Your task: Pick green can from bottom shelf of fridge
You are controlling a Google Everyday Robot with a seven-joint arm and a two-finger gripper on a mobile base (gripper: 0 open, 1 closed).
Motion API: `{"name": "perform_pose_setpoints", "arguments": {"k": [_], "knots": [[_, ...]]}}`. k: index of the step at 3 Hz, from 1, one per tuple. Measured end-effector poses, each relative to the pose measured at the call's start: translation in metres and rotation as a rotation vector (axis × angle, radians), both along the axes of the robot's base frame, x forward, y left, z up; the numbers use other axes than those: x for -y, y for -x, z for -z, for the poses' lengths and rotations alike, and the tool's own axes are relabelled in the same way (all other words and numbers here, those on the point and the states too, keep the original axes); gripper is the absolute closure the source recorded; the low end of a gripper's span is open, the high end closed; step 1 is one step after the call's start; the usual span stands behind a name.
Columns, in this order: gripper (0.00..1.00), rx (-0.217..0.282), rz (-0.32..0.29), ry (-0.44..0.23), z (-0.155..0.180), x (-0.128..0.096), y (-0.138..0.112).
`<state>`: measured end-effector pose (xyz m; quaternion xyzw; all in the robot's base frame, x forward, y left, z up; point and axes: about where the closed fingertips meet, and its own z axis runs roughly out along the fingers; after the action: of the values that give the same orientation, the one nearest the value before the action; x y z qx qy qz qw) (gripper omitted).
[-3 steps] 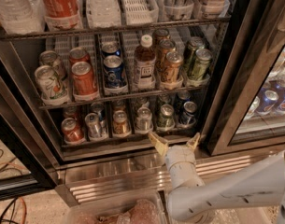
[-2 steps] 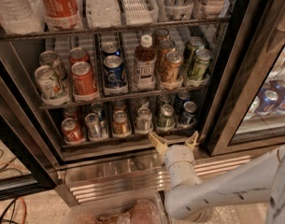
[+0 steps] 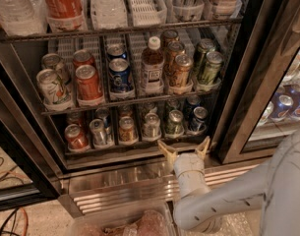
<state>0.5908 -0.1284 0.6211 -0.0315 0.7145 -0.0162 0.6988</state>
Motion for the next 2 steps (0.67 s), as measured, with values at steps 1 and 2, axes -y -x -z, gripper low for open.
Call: {"name": "perform_pose_setpoints", "arguments": {"k": [1, 2], "knots": [[0.18, 0.008, -0.007, 0.035, 0.0032, -0.0007, -0.0032], [0.29, 0.008, -0.018, 0.053, 0.0064, -0.0039, -0.0045]]}}
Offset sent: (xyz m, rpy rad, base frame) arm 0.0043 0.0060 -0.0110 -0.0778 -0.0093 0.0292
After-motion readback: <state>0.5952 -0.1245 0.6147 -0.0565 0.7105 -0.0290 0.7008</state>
